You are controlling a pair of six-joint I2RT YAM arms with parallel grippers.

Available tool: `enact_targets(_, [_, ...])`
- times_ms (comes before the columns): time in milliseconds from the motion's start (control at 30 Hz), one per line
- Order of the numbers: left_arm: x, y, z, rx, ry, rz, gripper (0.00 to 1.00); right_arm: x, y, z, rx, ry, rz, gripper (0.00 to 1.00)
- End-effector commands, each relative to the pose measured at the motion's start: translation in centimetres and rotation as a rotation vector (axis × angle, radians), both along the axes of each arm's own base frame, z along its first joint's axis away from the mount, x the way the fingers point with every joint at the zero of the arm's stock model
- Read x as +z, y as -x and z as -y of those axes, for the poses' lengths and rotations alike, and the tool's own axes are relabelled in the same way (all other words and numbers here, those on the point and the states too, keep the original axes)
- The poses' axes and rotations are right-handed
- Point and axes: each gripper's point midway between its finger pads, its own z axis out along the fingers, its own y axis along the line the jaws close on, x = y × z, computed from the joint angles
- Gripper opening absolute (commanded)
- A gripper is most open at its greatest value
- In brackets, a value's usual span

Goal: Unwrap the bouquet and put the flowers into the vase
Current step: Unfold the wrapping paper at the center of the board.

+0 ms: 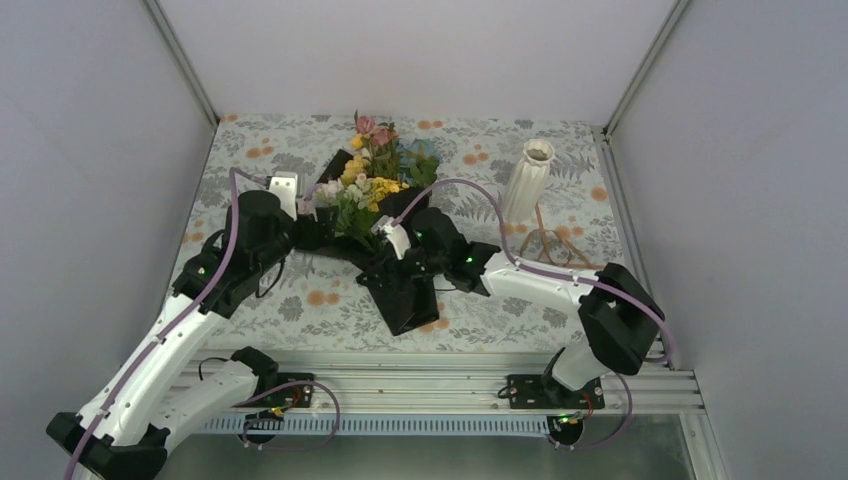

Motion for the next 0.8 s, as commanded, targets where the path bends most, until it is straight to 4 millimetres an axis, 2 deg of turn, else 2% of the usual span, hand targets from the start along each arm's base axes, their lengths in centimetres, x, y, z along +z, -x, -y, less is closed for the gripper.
enact_targets(0, [1.4,0.2,0.3,-0.029,0.0,0.02,0.89,2.0,1.1,-2.4,0.051,-0.043,0.03,0.67])
enact_targets(233, [0.6,0.2,1.4,-0.079,0.013,-0.017,0.87,4.0,0.1,-1.0,-0.047,-0.033,0.09,0.65])
enact_targets(367, [-1.3,-0.3,1.1,-0.051,-0.021,-0.056,0.86,5.6,-1.4,0.8,-0.185,-0.015,0.129,0.62])
enact_targets(533, [-3.8,-0.8,1.0,-0.027,-0.052,-0.119,0.84,6.6,-3.5,3.9,-0.385,0.027,0.159,0.58])
enact_targets(667, [-5.8,-1.1,0.3,0.017,-0.097,-0.176,0.83,6.2,-4.6,6.0,-0.506,0.073,0.179,0.57])
enact_targets(767, [-6.6,-1.2,-0.2,0.044,-0.125,-0.198,0.8,4.5,-5.2,6.9,-0.555,0.134,0.166,0.57])
